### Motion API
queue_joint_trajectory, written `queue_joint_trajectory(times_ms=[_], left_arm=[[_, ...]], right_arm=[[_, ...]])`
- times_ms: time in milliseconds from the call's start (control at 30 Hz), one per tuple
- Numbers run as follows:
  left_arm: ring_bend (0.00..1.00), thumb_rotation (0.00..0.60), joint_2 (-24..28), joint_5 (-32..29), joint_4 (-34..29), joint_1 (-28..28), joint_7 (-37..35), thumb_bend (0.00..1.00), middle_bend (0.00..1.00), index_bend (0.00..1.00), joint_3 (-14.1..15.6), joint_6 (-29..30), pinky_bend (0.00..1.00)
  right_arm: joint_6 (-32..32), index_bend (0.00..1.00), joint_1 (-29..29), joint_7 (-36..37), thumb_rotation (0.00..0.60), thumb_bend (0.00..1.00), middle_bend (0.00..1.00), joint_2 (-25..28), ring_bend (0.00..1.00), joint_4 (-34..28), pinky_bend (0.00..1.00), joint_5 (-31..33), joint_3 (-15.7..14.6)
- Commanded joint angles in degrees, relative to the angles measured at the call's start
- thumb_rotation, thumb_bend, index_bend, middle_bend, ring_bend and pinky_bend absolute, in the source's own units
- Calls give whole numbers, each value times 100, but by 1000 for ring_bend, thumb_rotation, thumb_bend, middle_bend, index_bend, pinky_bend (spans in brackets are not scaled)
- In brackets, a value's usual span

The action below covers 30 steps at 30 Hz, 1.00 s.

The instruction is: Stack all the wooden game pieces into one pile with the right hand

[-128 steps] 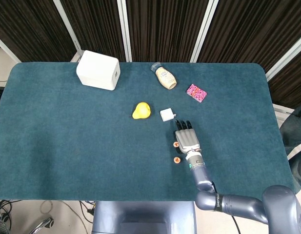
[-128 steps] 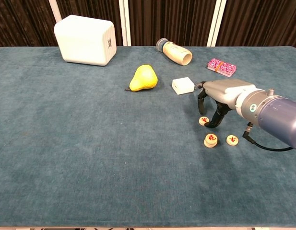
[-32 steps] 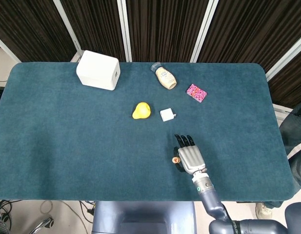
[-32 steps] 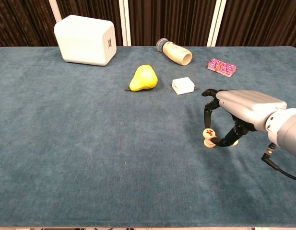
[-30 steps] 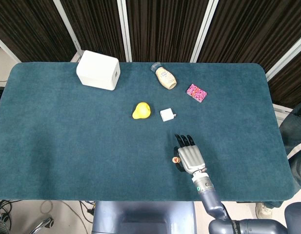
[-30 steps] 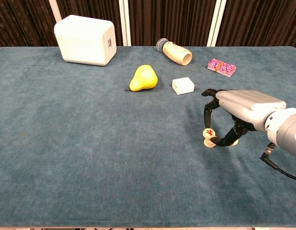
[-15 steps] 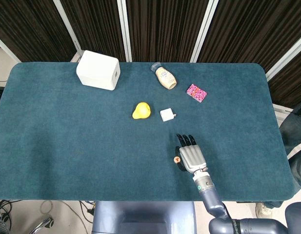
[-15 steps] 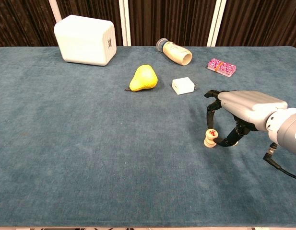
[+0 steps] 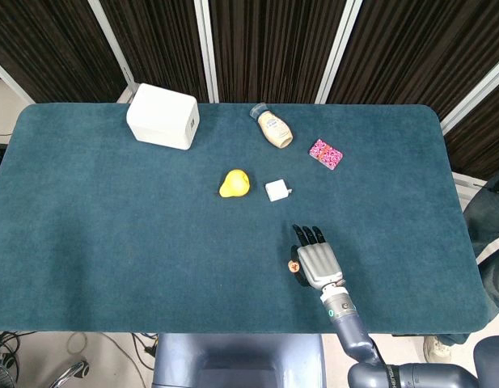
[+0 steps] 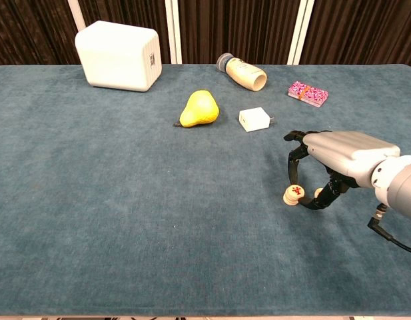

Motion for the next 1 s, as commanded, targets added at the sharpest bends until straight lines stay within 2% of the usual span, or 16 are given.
queue_joint_trajectory(times_ms=[33, 1000], left_arm=[[0, 600, 0, 6, 0, -2, 2, 94, 0, 0, 3, -3, 76], [0, 600, 1, -2, -12, -5, 31, 94, 0, 0, 11, -14, 75]], right_arm=[[6, 516, -2, -4, 600, 399, 0, 2, 0, -1, 0, -5, 4], [-14, 464, 9, -111, 600, 399, 0, -25, 0, 6, 0, 67, 21]])
